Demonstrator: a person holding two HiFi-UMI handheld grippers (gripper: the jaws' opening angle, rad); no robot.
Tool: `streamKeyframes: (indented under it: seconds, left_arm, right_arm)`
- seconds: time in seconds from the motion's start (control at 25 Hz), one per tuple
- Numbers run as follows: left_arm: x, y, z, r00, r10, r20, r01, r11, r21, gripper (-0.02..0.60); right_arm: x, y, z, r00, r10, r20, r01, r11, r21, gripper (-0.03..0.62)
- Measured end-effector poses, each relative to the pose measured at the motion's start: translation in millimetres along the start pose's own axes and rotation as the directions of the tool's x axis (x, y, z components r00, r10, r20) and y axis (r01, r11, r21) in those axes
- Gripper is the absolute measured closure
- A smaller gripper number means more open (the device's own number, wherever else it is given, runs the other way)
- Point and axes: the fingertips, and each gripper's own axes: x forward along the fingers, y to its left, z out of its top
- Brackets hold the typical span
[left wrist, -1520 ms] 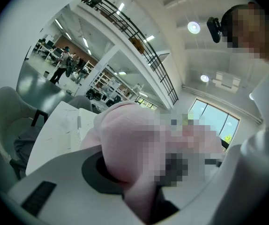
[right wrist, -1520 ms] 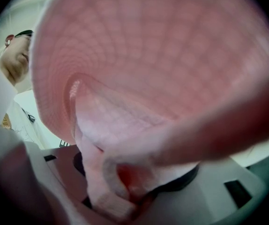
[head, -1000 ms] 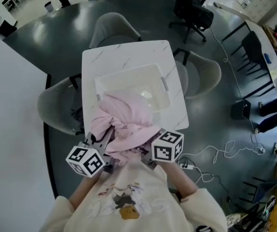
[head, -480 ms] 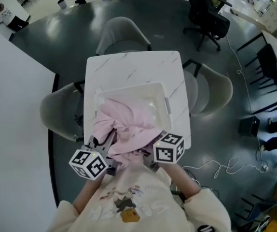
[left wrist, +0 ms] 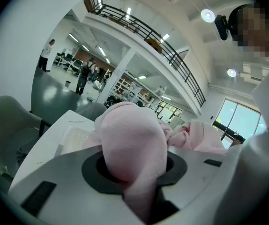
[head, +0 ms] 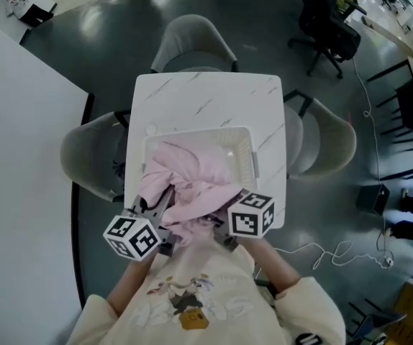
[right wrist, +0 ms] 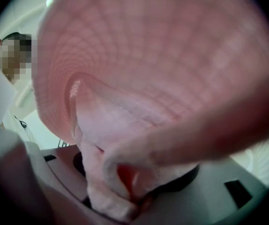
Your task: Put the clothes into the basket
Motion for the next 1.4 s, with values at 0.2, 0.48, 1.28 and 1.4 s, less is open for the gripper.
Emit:
streamKeyframes:
  seconds: [0.2,0.48,1.28,1.4]
  left_arm:
    - [11.0,12.3,-1.0,1.0,0.011,-0.006,-0.011,1.0,-0.021,0.439]
    - [27.2,27.1,-9.3,0.999,0.023,-0.033,-0.024,0.999,-0.028,0.439]
    - [70.6,72.0,-33.3,0.993,0.053,-0.102,-0.058,0.997,-0.045,0.439]
    - [77.0,81.3,-37.3,0.991,0.062,-0.119,-0.068,0.997,-0.043,0.439]
  right_arm:
    - [7.9,-13.2,3.3,0.999,-0.021,-0.028,0.021,1.0,0.005,0.327]
    - [14.1,-34.9,0.3,0.998,-0.052,-0.031,0.053,0.998,0.036,0.326]
    - [33.1,-94.0,-8.5,0.984,-0.161,-0.075,0.167,0.982,0.089,0.326]
    - [37.9,-103.9,-11.0,0.98,-0.18,-0.085,0.188,0.977,0.099,0.326]
